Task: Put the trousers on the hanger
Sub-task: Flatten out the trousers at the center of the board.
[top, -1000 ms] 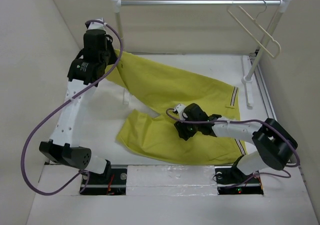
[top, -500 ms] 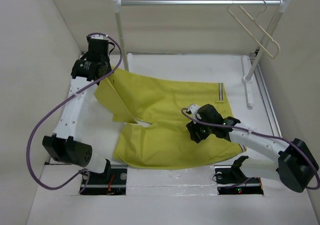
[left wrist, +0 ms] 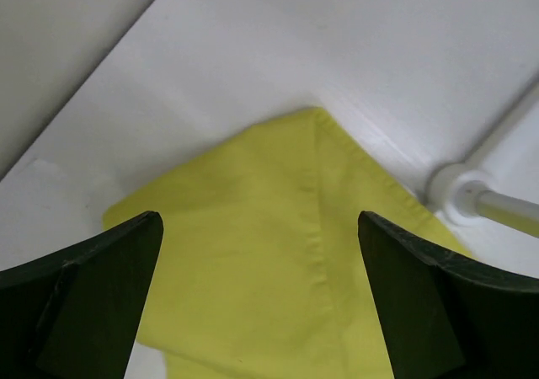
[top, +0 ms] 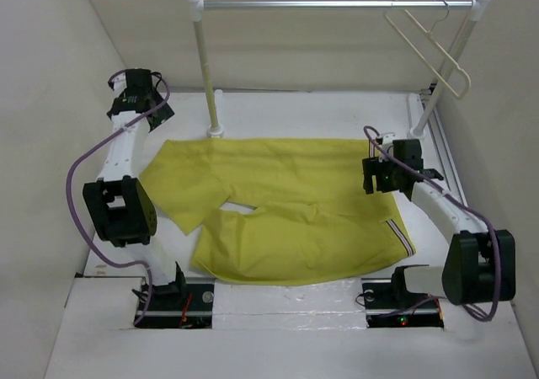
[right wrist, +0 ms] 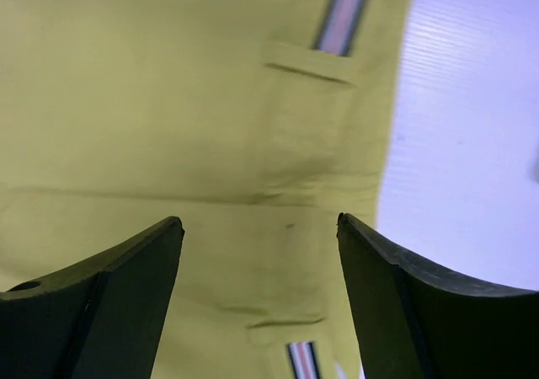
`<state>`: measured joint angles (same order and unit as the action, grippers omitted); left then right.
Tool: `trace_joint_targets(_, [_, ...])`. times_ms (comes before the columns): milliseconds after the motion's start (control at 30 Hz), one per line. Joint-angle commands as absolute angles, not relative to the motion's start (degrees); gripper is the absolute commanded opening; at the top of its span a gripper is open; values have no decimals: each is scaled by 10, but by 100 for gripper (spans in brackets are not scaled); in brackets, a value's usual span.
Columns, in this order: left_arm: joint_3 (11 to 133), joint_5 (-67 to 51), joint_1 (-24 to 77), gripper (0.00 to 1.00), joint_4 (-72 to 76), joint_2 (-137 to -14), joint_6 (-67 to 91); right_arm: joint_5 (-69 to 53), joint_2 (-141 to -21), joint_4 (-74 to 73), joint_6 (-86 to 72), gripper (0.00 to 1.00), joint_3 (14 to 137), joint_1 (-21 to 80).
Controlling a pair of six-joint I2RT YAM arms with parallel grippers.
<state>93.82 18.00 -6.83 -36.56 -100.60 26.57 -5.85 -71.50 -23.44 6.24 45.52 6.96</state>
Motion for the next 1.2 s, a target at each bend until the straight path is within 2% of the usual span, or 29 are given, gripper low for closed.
trace_joint_targets(0, [930,160,38,89,-291,-890,246,-56,-765,-157,62,80,459,-10])
trace_joint_targets(33, [911,156,39,89,-279,-890,246,-59,-766,-148,62,80,458,-11])
trace_joint_targets(133, [823,121,149,85,-252,-842,236,-100,-814,-106,62,83,454,-61])
trace_joint_targets(300, [709,85,283,82,-214,-812,262,-164,-884,-83,85,87,454,-69])
trace_joint_targets(433, [658,70,310,80,-194,-798,293,-219,-875,-47,64,77,415,-69])
trace_joint_targets(467, [651,63,310,78,-187,-788,295,-219,-871,-47,62,66,410,-69])
trace_joint_targets(500, [638,59,310,76,-183,-783,296,-216,-865,-47,60,61,401,-74])
trace_joint_targets(533, [634,54,310,75,-177,-779,295,-218,-860,-48,59,48,398,-74])
trace_joint_targets(567, [630,51,310,75,-176,-773,294,-219,-860,-54,59,15,398,-83])
trace_joint_targets(633, [628,51,310,74,-181,-769,292,-230,-860,-68,62,1,401,-100])
trace_joint_targets(767, [630,52,310,74,-190,-759,280,-200,-780,-115,60,0,401,-140])
trace_joint_targets(900, [622,56,310,68,-193,-745,272,-128,-703,-206,82,0,438,-202])
trace_joint_targets(1100, [612,86,310,64,-209,-738,268,-53,-702,-286,117,0,502,-287])
trace_joint_targets(1133, [609,104,310,64,-218,-737,269,-43,-703,-285,116,2,504,-298])
trace_joint_targets(1167, [607,113,310,64,-219,-731,268,-43,-702,-279,115,29,504,-307])
